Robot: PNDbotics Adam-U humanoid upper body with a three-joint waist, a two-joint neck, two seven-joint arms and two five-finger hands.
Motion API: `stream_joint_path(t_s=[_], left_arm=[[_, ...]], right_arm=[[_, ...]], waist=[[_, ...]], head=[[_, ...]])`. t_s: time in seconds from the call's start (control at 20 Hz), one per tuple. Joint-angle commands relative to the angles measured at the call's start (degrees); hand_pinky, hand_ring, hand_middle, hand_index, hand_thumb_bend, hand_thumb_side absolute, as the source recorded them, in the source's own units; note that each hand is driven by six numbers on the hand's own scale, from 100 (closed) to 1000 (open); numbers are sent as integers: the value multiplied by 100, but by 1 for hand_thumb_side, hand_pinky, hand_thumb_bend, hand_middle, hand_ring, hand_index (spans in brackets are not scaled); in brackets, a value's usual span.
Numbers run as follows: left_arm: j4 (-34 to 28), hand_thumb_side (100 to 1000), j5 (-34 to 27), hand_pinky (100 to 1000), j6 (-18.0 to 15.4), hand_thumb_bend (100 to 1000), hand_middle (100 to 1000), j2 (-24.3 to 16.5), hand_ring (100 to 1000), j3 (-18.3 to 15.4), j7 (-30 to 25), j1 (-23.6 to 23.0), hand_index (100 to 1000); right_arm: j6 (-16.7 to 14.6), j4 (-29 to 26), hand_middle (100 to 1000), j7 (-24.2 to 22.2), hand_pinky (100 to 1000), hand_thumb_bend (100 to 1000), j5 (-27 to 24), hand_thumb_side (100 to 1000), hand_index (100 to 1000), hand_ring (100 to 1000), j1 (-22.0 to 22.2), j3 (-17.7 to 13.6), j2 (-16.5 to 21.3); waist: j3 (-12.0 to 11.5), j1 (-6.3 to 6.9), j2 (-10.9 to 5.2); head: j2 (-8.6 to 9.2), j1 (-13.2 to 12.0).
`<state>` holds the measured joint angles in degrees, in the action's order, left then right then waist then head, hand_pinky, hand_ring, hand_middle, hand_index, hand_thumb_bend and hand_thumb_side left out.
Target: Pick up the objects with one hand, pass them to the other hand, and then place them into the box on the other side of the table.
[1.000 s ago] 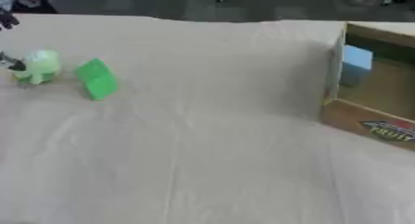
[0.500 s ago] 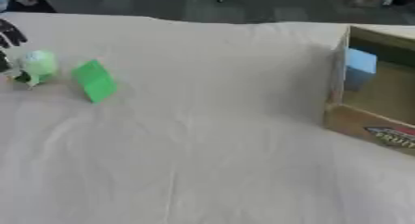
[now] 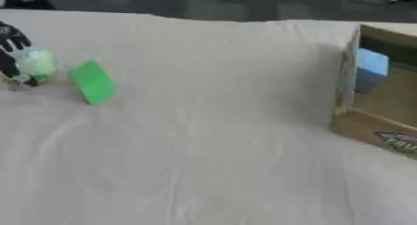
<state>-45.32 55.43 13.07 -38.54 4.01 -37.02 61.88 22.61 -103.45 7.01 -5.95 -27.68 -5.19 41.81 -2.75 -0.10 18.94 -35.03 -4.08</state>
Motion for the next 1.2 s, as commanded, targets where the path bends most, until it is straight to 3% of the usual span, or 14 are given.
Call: stream_joint_path(t_s=[0.05,0.6,0.85,1.2], left_arm=[[25,100,198,808,48,713,776,-119,831,-121,-59,151,847],[163,100,617,804,134,640,772,-95,830,-167,-465,128,806],[168,100,738,799,163,606,769,-53,826,-179,-388,93,803],[181,100,1010,741,183,407,680,1,757,-104,83,-1,684]], right_arm=[[2,-128,851,18,993,109,56,451,946,995,-55,-31,98],[-8,-99,848,28,993,109,68,451,943,993,-42,-6,84],[-23,-111,844,39,993,106,53,451,940,989,-32,1,74],[-37,-108,848,54,993,100,33,456,939,989,-15,-11,59]], waist=[[13,7,-86],[13,-18,-88],[18,-30,-88],[19,-43,-97]], head=[[86,-65],[76,-135],[72,-165],[67,-204]])
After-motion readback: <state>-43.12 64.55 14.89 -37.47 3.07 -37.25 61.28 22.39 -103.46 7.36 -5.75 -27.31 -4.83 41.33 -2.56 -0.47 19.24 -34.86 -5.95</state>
